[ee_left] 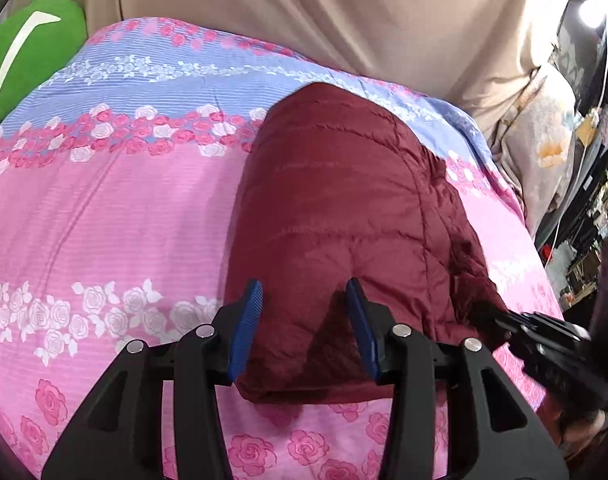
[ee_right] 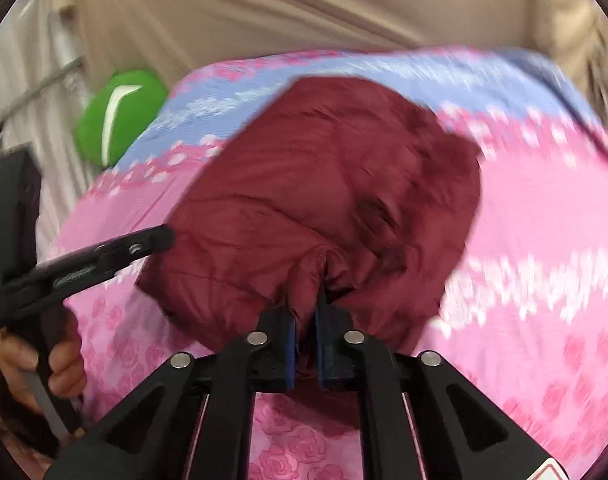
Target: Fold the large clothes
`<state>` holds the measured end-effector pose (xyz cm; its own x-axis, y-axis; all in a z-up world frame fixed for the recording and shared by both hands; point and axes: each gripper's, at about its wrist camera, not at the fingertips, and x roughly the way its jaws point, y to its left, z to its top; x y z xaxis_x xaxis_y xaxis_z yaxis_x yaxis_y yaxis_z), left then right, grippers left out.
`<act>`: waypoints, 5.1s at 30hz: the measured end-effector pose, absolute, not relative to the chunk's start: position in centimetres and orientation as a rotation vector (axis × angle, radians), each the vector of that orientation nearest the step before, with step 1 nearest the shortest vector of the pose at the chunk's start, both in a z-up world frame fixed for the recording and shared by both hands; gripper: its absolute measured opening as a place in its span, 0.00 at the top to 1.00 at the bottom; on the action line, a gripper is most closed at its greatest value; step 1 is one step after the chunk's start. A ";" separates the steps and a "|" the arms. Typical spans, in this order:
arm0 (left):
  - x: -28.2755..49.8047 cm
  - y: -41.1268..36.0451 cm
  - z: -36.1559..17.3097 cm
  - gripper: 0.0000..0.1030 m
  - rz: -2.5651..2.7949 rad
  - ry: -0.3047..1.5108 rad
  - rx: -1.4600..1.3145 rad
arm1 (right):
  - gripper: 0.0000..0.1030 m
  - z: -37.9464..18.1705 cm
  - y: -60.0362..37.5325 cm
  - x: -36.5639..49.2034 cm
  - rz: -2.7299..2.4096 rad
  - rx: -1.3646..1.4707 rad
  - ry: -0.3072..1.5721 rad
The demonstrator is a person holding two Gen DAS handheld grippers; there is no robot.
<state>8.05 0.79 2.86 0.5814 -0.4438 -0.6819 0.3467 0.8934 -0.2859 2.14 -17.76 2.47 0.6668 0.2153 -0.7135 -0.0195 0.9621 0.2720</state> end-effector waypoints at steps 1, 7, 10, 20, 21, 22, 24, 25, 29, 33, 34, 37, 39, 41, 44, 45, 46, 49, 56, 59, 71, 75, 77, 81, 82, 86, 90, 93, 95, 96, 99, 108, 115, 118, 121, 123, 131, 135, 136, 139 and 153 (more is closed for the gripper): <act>7.8 0.6 3.0 0.59 -0.472 0.830 -0.124 | 0.96 2.3 -19.2 1.7 0.138 0.318 0.822; 7.3 -1.6 2.2 0.55 -0.512 0.845 -0.081 | 0.97 -2.8 -25.5 0.7 0.095 0.523 0.906; 7.1 -3.4 0.9 0.54 -0.494 0.856 0.000 | 0.99 -5.4 -26.4 1.1 0.116 0.592 0.934; 7.3 -4.0 0.1 0.54 -0.415 0.876 0.071 | 0.88 -3.0 -27.6 0.7 0.104 0.569 0.913; 7.1 -4.1 0.6 0.51 -0.403 0.859 0.083 | 0.86 -1.4 -27.4 0.5 0.083 0.534 0.878; 7.0 -4.3 1.0 0.48 -0.394 0.848 0.092 | 0.84 -0.2 -27.3 0.4 0.072 0.512 0.851; 7.0 -4.5 1.6 0.40 -0.384 0.826 0.099 | 0.84 2.3 -27.1 0.7 0.061 0.474 0.779; 7.0 -4.7 1.9 0.39 -0.386 0.819 0.097 | 0.84 3.7 -26.9 1.3 0.072 0.447 0.744; 7.4 -5.5 2.5 0.32 -0.369 0.799 0.108 | 0.84 5.5 -25.5 5.1 0.000 0.319 0.710; 7.8 -6.0 2.6 0.25 -0.353 0.792 0.115 | 0.90 3.6 -24.1 9.0 -0.071 0.259 0.754; 7.9 -6.1 2.6 0.24 -0.347 0.791 0.116 | 0.94 3.0 -23.9 9.5 -0.090 0.244 0.768; 8.4 -6.0 2.4 0.20 -0.344 0.800 0.111 | 0.99 0.0 -23.7 10.9 -0.116 0.242 0.824; 8.6 -6.0 2.2 0.17 -0.352 0.807 0.105 | 0.99 -1.0 -23.6 10.9 -0.131 0.223 0.820; 8.8 -6.1 1.9 0.16 -0.352 0.811 0.105 | 0.99 -1.5 -23.2 11.0 -0.146 0.200 0.818; 9.1 -6.2 1.6 0.16 -0.349 0.826 0.100 | 0.98 -0.8 -23.1 10.8 -0.151 0.199 0.823; 9.2 -6.1 1.6 0.16 -0.347 0.831 0.096 | 0.96 -0.2 -23.3 10.3 -0.145 0.231 0.814; 9.2 -6.0 1.6 0.16 -0.343 0.830 0.096 | 0.93 0.6 -23.4 9.6 -0.136 0.260 0.802; 9.1 -5.7 1.7 0.14 -0.332 0.825 0.101 | 0.87 2.7 -23.6 6.6 -0.084 0.292 0.760; 9.1 -5.5 1.5 0.13 -0.333 0.835 0.092 | 0.87 2.5 -22.7 0.8 0.025 0.355 0.825; 9.0 -5.6 1.3 0.12 -0.338 0.839 0.095 | 0.89 -0.1 -22.4 0.6 0.002 0.349 0.891; 9.4 -0.5 1.5 0.09 -0.421 0.889 -0.029 | 0.57 -1.4 -25.6 -0.4 0.099 0.605 0.878; 10.3 1.0 0.6 0.08 -0.443 0.945 -0.128 | 0.47 -1.3 -26.0 -1.0 0.019 0.606 0.867; 10.6 1.0 0.0 0.08 -0.479 0.970 -0.177 | 0.44 -1.2 -26.4 -1.2 0.014 0.618 0.857; 10.5 -0.1 -1.0 0.08 -0.511 0.990 -0.175 | 0.40 -2.3 -26.4 -0.2 0.066 0.660 0.895; 10.4 -0.4 -1.1 0.08 -0.521 0.995 -0.175 | 0.40 -2.9 -26.2 0.2 0.085 0.676 0.911; 10.0 -1.7 -1.4 0.06 -0.541 1.010 -0.161 | 0.35 -4.6 -26.0 1.1 0.139 0.750 0.944; 9.4 -2.9 -1.4 0.05 -0.523 0.996 -0.104 | 0.33 -5.0 -26.0 2.1 0.181 0.773 0.952; 8.9 -4.0 -1.3 0.05 -0.507 0.983 -0.051 | 0.36 -5.0 -25.8 2.9 0.214 0.746 0.963; 8.4 -4.6 -1.2 0.06 -0.502 0.973 -0.019 | 0.54 -4.8 -25.6 3.4 0.224 0.725 0.964; 8.2 -4.9 -1.1 0.06 -0.501 0.970 -0.006 | 0.58 -4.6 -25.4 3.6 0.228 0.716 0.963; 7.5 -5.7 -0.9 0.06 -0.517 0.974 0.014 | 0.74 -3.2 -25.9 3.5 0.212 0.664 0.934; 7.1 -6.3 -0.8 0.06 -0.510 0.977 0.008 | 0.45 -3.5 -27.5 3.3 0.152 0.639 0.929; 8.8 -4.7 1.5 0.06 -0.455 0.901 -0.020 | 0.35 -2.6 -29.5 4.4 0.170 0.672 0.896; 10.7 -3.8 1.7 0.06 -0.449 0.908 -0.076 | 0.30 -2.3 -30.0 5.4 0.176 0.698 0.887; 12.7 -3.3 0.9 0.06 -0.473 0.958 -0.154 | 0.26 -2.7 -30.2 6.5 0.197 0.729 0.895; 13.6 -3.5 0.3 0.05 -0.492 0.983 -0.178 | 0.26 -3.4 -30.2 7.2 0.207 0.749 0.911; 15.1 -4.8 -1.3 0.04 -0.534 1.027 -0.199 | 0.20 -5.0 -30.6 8.0 0.268 0.787 0.929; 14.9 -6.1 -1.0 0.04 -0.508 1.009 -0.120 | 0.20 -4.8 -29.7 8.6 0.265 0.763 0.931; 14.7 -6.5 -0.9 0.04 -0.501 1.000 -0.094 | 0.21 -4.7 -29.2 8.8 0.260 0.748 0.934; 14.4 -7.3 -0.7 0.04 -0.487 0.977 -0.042 | 0.30 -4.4 -28.2 9.2 0.240 0.704 0.938; 12.0 -9.1 3.2 0.40 -0.501 0.810 0.117 | 0.80 0.2 -24.1 8.3 0.171 0.550 0.832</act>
